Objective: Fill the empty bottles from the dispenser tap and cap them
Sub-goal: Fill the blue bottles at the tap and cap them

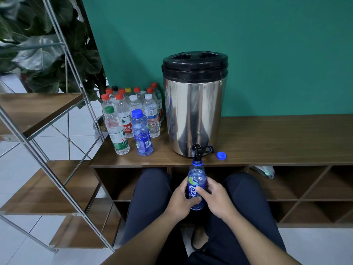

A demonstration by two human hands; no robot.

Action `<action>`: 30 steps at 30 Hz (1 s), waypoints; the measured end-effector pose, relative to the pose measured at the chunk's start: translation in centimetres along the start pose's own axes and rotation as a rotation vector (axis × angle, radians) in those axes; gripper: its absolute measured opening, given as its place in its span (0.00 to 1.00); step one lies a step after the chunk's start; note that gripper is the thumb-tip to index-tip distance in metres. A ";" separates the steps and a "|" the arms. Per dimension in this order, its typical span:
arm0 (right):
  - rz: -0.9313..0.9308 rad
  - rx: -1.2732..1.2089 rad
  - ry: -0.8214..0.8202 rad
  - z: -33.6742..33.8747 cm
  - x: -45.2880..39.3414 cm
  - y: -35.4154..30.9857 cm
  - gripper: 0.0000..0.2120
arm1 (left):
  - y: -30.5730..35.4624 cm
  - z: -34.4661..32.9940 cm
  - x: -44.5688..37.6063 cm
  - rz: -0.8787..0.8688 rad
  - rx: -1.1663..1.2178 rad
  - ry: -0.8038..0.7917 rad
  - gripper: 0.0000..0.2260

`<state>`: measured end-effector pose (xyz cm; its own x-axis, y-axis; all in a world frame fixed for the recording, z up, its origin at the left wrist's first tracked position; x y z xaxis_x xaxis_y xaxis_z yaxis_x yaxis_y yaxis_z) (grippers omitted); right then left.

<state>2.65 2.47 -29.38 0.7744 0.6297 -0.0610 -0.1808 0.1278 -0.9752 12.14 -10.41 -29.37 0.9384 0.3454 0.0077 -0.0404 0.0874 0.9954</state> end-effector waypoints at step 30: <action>-0.006 -0.016 -0.009 -0.1 0.1 -0.3 0.14 | -0.1 0.1 -0.1 -0.006 -0.046 -0.004 0.33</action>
<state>2.84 2.46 -29.15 0.7699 0.6360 -0.0529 -0.1658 0.1194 -0.9789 12.11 -10.51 -29.48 0.9399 0.3414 0.0020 -0.0501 0.1322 0.9900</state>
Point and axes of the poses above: each hand's wrist, its own x-axis away from the middle knuckle, its own z-axis out of the back of the hand, y = z × x, the point moved 5 cm from there along -x, towards the middle knuckle, and after that the axes turned 1 degree about z, right-handed, at the moved point
